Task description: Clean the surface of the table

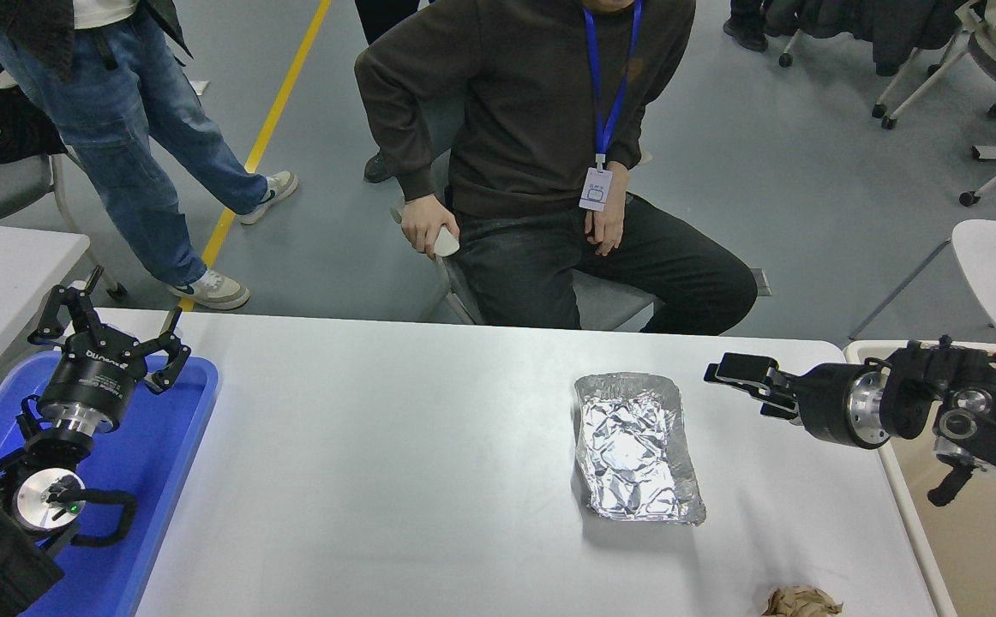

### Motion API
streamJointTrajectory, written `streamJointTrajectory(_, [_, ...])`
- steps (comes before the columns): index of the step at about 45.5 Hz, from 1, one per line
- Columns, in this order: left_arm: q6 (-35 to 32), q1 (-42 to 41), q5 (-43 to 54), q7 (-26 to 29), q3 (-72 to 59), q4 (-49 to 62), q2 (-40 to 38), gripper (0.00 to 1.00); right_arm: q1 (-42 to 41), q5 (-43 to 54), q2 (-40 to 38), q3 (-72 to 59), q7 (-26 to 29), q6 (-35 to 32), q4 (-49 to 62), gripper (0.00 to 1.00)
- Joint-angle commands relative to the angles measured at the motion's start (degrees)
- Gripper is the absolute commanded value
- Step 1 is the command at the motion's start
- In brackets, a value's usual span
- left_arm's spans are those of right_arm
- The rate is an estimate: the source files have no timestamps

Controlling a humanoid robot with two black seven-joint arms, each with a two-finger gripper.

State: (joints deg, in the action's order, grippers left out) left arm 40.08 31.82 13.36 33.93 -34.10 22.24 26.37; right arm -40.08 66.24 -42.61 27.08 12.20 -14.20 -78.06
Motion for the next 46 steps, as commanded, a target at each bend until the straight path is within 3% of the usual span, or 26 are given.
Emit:
streamJointTrajectory(1, [0.00, 0.00, 0.00, 0.00, 0.00, 0.00, 0.00, 1.00, -0.70, 14.69, 2.80, -3.78, 0.01, -0.30, -1.22, 0.99])
streamJointTrajectory(20, [0.00, 0.00, 0.00, 0.00, 0.00, 0.00, 0.00, 1.00, -9.05, 17.95, 5.17, -15.21, 0.10, -0.12, 1.76, 0.99])
streamJointTrajectory(46, [0.00, 0.00, 0.00, 0.00, 0.00, 0.00, 0.00, 1.00, -6.95, 16.73, 16.60, -16.71, 0.19, 2.77, 14.77, 0.99])
